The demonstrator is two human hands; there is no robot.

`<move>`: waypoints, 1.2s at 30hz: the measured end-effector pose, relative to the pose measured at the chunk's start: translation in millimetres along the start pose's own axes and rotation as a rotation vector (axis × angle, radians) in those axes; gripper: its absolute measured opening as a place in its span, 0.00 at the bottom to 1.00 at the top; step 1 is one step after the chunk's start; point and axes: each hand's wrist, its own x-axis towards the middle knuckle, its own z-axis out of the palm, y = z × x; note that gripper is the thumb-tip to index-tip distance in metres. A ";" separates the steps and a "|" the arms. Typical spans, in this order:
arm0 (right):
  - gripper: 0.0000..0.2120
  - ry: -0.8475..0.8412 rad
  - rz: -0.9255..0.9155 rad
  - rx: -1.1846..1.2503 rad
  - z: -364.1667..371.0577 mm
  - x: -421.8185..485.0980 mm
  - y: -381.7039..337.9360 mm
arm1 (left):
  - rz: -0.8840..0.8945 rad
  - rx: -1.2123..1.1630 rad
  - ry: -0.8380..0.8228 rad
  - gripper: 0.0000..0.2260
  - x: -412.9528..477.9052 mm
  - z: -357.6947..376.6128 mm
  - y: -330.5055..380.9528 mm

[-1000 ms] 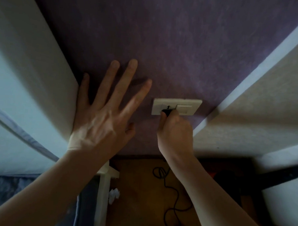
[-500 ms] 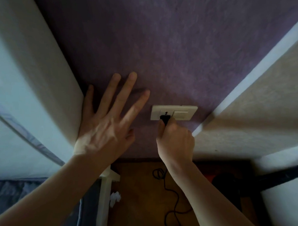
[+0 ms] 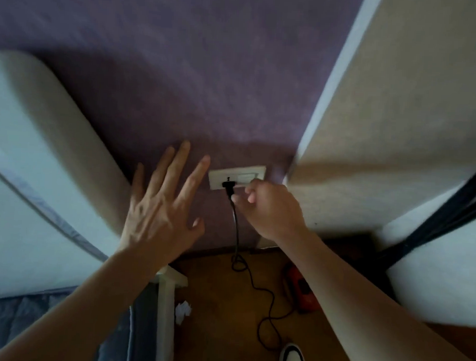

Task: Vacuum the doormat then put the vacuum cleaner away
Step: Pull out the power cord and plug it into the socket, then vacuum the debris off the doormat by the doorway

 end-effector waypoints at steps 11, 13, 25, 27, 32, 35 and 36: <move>0.27 0.273 0.251 0.126 -68.7 -147.8 164.4 | 0.265 -0.379 -0.190 0.39 -13.3 6.7 197.6; 0.26 0.322 0.325 0.174 -70.7 -170.5 204.8 | 0.317 -0.419 -0.232 0.36 -5.6 21.1 236.6; 0.25 0.480 0.472 0.270 -97.0 -212.6 388.2 | 0.068 -0.844 -0.360 0.30 131.9 108.1 447.9; 0.24 0.522 0.449 0.282 -103.8 -201.0 406.2 | 0.032 -0.859 -0.326 0.34 145.6 117.3 472.6; 0.25 0.573 0.363 0.240 -114.6 -160.2 431.7 | -0.006 -0.912 -0.234 0.40 167.6 133.1 504.2; 0.26 0.590 0.335 0.263 -115.2 -136.4 436.7 | -0.053 -1.031 -0.230 0.33 181.0 136.0 508.8; 0.27 0.602 0.328 0.265 -114.6 -127.3 438.0 | -0.071 -1.091 -0.246 0.30 186.5 136.0 509.6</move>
